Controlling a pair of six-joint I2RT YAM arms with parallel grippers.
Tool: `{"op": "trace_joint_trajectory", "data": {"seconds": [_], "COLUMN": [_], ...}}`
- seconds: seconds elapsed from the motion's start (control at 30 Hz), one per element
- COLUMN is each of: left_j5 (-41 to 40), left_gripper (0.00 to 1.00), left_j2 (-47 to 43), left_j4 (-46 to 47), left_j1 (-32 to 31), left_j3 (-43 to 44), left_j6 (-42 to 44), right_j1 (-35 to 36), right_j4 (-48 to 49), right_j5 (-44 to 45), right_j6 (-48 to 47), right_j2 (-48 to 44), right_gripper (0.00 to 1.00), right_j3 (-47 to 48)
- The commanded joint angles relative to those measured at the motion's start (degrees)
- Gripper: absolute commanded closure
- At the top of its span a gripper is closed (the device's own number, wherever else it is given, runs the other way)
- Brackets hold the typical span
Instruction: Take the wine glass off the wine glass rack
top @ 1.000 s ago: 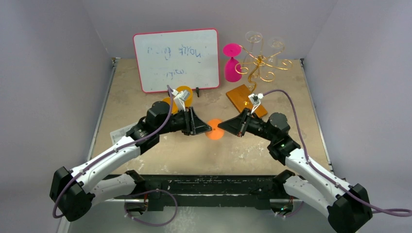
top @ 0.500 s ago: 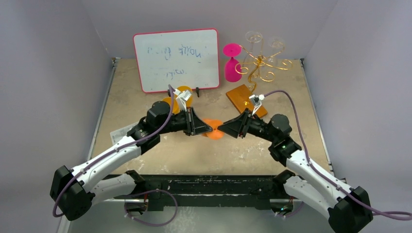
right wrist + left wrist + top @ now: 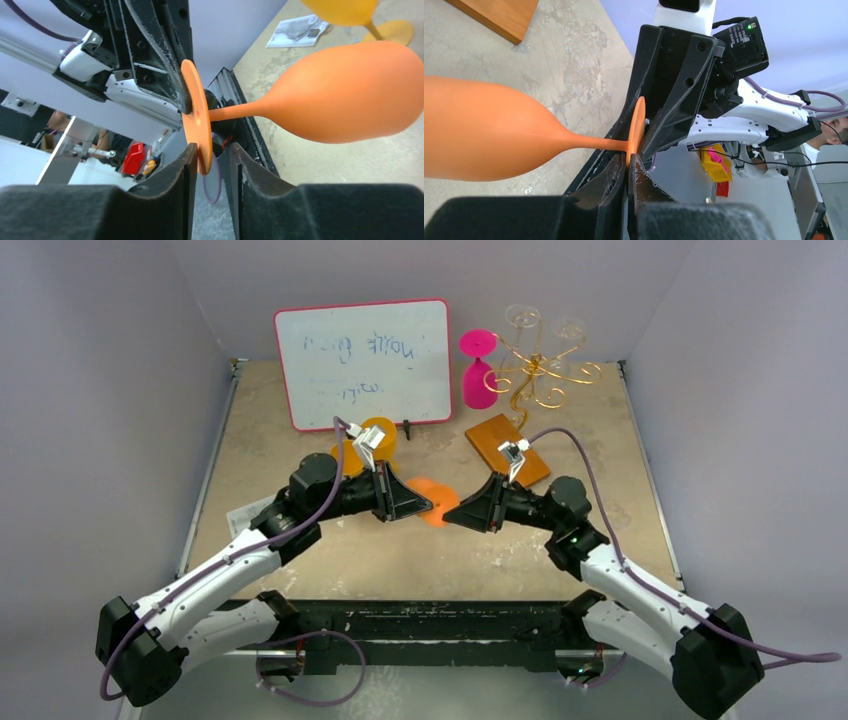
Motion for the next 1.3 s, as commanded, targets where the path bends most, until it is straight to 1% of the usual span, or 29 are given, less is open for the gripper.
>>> {"op": "trace_joint_trajectory", "data": {"seconds": [0.0,0.07,0.1,0.13,0.2,0.23,0.27,0.37,0.4,0.43,0.5,0.6,0.7,0.8,0.93,1.0,1.07,1.17,1.27], "left_j5": [-0.31,-0.51,-0.68,-0.89,-1.24,-1.23,-1.33,-2.05,-2.26,-2.52,-3.45,-4.7,-9.52,-15.85,-25.69,-31.27,-35.44,-39.2,-40.32], "left_gripper": [1.0,1.0,1.0,1.0,1.0,1.0,1.0,1.0,0.97,0.91,0.74,0.58,0.42,0.27,0.21,0.19,0.17,0.16,0.15], "left_j2": [-1.77,-1.57,-1.37,-1.26,-1.18,-1.22,-1.23,-1.31,-1.3,-1.2,-1.11,-1.22,-2.72,-4.18,-3.34,-2.93,-2.54,-0.4,3.19], "left_j4": [4.58,4.08,3.85,3.45,2.88,2.64,2.13,-0.03,-0.68,-1.42,-2.82,-5.52,-9.26,-13.84,-22.67,-25.69,-27.22,-30.32,-34.67], "left_j1": [-0.14,-0.17,-0.14,-0.12,-0.18,-0.18,-0.18,-0.18,-0.16,-0.14,-0.17,-0.18,-0.14,-0.18,-0.18,-0.09,-0.03,0.18,0.81], "left_j3": [0.42,0.42,0.36,0.38,0.41,0.5,0.71,1.21,1.48,1.71,2.19,3.39,4.95,6.71,10.75,12.35,13.8,17.54,22.21], "left_j6": [0.21,0.47,0.64,0.81,0.98,1.17,1.47,2.44,2.75,3.0,3.26,4.44,5.67,6.68,8.69,8.46,8.03,7.33,7.14], "right_j1": [0.88,1.34,1.61,1.85,1.89,1.93,1.95,1.97,1.96,1.96,1.96,2.05,2.36,3.91,9.54,12.59,14.26,16.47,18.28], "right_j4": [8.01,10.74,11.57,11.94,11.65,11.62,11.5,11.19,11.03,10.71,9.74,7.12,3.41,0.54,-7.46,-9.73,-9.73,-9.0,-7.98], "right_j5": [-2.89,-3.43,-3.75,-3.87,-3.19,-2.44,-1.79,0.0,0.27,0.47,0.58,0.88,1.75,4.99,13.32,15.03,16.17,16.17,18.02], "right_j6": [2.75,4.27,4.68,4.65,4.33,4.17,4.01,3.53,3.35,2.97,2.25,0.69,-3.27,-8.07,-19.89,-25.9,-29.8,-35.73,-41.46], "right_j2": [1.36,2.12,2.43,2.56,2.28,1.96,1.62,0.45,0.14,-0.14,-0.36,-0.38,-1.05,-3.59,-6.37,-5.93,-5.27,-4.19,-4.04], "right_gripper": [0.71,0.73,0.75,0.8,0.86,0.94,0.99,1.0,1.0,1.0,1.0,1.0,1.0,1.0,1.0,1.0,1.0,1.0,1.0], "right_j3": [0.88,0.53,0.56,0.62,0.51,0.39,0.07,-0.73,-0.93,-0.99,-0.85,-0.33,0.23,0.08,1.4,2.53,2.44,2.06,1.4]}}
